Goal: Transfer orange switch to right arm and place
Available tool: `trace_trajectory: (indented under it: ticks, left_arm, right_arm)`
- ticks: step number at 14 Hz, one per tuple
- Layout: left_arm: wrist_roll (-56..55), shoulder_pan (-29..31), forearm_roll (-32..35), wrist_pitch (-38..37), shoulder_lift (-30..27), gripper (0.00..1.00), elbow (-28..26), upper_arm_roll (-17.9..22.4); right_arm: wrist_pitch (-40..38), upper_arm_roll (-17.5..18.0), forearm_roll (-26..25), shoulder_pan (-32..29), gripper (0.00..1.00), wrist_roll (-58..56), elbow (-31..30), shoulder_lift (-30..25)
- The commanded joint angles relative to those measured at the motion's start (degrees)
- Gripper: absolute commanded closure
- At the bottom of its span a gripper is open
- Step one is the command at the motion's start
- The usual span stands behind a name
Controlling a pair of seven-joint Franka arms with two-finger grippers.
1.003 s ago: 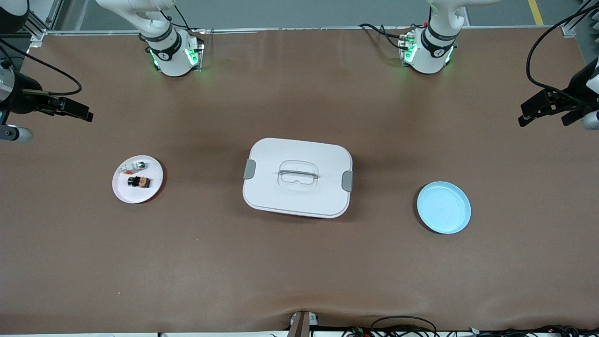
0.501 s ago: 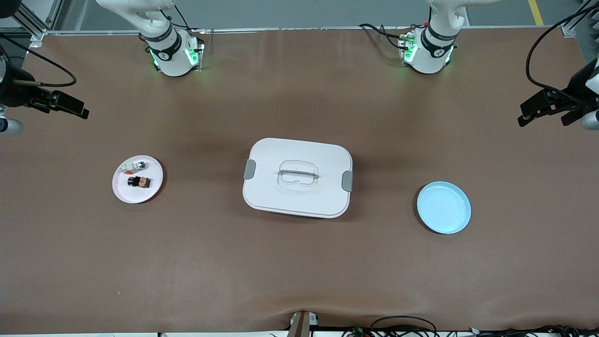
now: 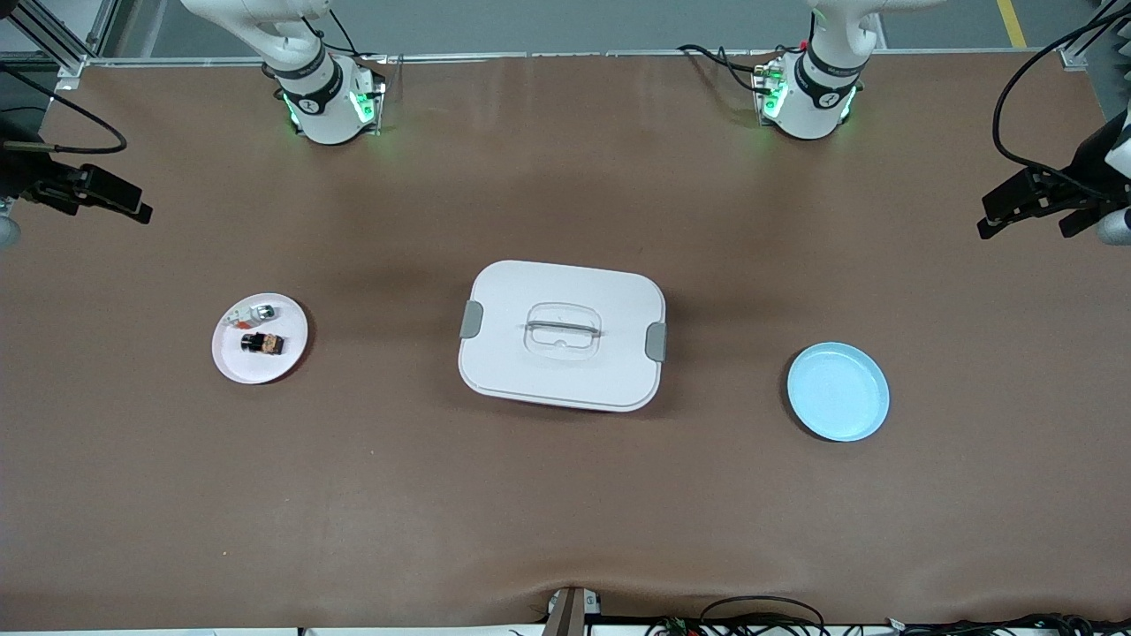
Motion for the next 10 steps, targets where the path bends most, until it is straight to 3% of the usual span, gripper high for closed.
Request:
trace_trajectory:
  ticks: [1, 10]
  left_arm:
    - [-0.63, -0.12, 0.30, -1.37, 0.51, 0.00, 1.49, -0.18]
    - [-0.63, -0.03, 0.30, -1.46, 0.51, 0.00, 1.31, -0.18]
  right_arm:
    - [1.30, -0.55, 1.15, 0.33, 0.00, -0.45, -3.08, -2.91]
    - [1.21, -0.55, 0.89, 0.42, 0.00, -0.54, -3.16, -3.35]
